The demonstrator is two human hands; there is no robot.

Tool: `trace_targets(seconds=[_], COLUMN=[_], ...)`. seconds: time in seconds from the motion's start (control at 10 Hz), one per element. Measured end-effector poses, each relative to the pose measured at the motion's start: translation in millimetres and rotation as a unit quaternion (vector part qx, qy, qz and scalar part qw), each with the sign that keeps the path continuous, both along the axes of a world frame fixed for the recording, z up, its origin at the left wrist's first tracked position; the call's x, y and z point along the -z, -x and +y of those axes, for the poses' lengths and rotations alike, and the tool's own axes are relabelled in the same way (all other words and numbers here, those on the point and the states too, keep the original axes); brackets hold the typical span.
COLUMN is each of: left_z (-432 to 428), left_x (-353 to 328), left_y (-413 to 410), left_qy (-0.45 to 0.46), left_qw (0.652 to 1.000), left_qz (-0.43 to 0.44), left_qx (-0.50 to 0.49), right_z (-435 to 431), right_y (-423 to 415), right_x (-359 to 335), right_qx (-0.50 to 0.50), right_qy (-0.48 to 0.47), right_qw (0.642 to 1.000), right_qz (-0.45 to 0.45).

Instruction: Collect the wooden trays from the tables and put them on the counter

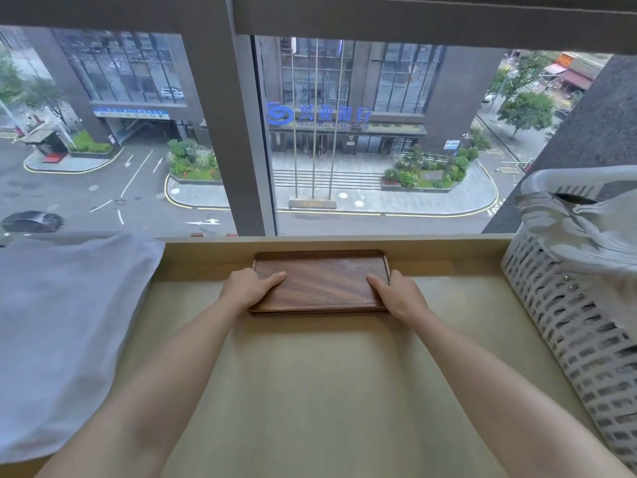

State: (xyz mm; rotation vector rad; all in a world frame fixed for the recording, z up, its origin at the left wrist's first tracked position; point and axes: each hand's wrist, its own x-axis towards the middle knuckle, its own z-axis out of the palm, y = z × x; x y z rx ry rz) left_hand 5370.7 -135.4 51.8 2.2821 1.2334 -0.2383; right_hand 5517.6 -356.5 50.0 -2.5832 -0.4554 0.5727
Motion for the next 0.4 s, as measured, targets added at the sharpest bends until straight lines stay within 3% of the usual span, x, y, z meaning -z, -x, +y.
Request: trace_targets(seconds=[0.4], left_z=[-7], left_x=[-12], left_y=[0], left_qy=[-0.05], left_qw=[0.999], left_qz=[-0.001], left_qx=[-0.007], right_z=[2], right_y=[10], right_x=[-14], right_qx=[-0.026], right_qy=[0.095], right_qw=[0.994], right_qz=[-0.038])
